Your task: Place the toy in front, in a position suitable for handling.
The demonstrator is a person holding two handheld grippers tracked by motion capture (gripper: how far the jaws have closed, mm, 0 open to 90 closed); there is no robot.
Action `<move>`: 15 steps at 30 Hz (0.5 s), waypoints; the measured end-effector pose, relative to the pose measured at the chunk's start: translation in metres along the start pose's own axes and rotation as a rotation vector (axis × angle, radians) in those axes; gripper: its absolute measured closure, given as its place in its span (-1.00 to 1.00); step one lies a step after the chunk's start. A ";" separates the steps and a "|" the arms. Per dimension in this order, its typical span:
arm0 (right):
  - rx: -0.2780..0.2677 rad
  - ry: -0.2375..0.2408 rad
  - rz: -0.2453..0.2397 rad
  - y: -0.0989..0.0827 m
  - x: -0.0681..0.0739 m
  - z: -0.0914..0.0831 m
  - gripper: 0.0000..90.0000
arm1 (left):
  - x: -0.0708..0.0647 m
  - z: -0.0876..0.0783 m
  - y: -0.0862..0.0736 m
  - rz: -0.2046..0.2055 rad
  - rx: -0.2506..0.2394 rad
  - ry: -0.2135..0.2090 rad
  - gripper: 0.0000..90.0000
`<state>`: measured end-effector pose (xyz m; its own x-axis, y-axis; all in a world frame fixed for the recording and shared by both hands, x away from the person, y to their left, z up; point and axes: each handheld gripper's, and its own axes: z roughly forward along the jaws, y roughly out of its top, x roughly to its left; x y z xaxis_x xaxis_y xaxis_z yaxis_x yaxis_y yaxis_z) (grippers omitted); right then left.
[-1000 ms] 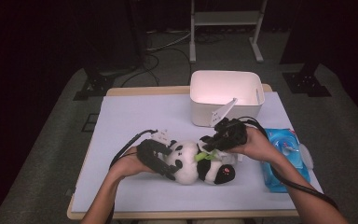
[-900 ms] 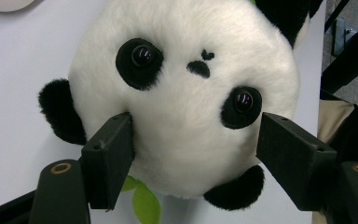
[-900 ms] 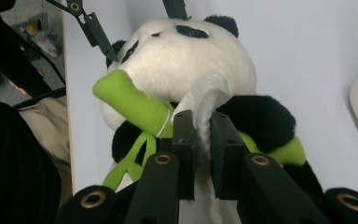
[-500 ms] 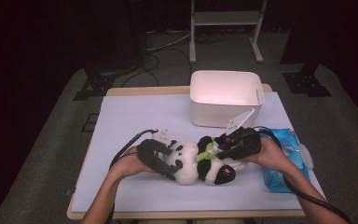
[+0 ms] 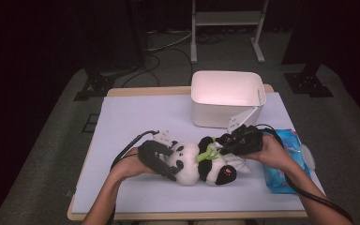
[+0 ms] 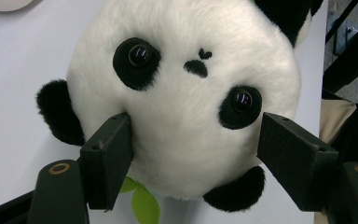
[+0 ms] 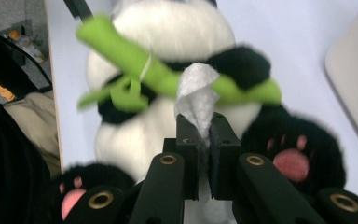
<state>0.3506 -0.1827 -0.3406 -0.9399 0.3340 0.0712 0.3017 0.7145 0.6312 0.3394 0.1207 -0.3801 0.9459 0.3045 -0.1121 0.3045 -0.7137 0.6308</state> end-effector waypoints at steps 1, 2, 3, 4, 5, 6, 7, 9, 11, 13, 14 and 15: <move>0.000 -0.001 -0.009 0.004 0.000 0.000 0.87 | 0.000 0.000 0.000 -0.001 -0.001 0.000 -0.41; 0.000 -0.009 -0.019 0.008 0.000 0.001 0.87 | 0.000 0.000 0.000 0.000 -0.001 0.000 -0.41; 0.002 -0.007 -0.023 0.013 0.001 0.002 0.87 | 0.000 0.000 0.000 0.001 -0.002 0.000 -0.41; 0.005 0.000 -0.026 0.017 0.000 0.004 0.87 | 0.000 0.000 -0.001 -0.001 -0.006 -0.001 -0.41; 0.011 -0.003 -0.033 0.021 0.000 0.007 0.87 | 0.000 0.000 -0.001 0.002 -0.006 -0.001 -0.41; 0.019 -0.003 -0.038 0.026 0.000 0.009 0.87 | -0.001 0.000 -0.001 0.004 -0.007 0.000 -0.41; 0.024 0.002 -0.040 0.030 0.000 0.012 0.87 | -0.001 0.000 -0.002 0.004 -0.010 -0.001 -0.41; 0.030 0.009 -0.058 0.038 0.000 0.018 0.87 | -0.001 0.000 -0.002 0.004 -0.013 -0.001 -0.41; 0.031 0.015 -0.068 0.046 0.000 0.023 0.87 | -0.001 0.000 -0.002 0.003 -0.014 -0.002 -0.41; 0.030 0.020 -0.074 0.053 0.001 0.026 0.87 | -0.002 0.000 -0.003 0.005 -0.014 -0.003 -0.41; 0.025 0.024 -0.082 0.057 0.001 0.028 0.87 | -0.001 -0.001 -0.003 0.003 -0.016 -0.005 -0.41; 0.018 0.027 -0.087 0.061 0.002 0.029 0.87 | -0.001 -0.001 -0.003 0.002 -0.017 -0.006 -0.41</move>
<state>0.3719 -0.1210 -0.3241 -0.9665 0.2540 0.0376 0.2216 0.7512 0.6217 0.3372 0.1227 -0.3813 0.9471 0.2995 -0.1153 0.3009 -0.7035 0.6439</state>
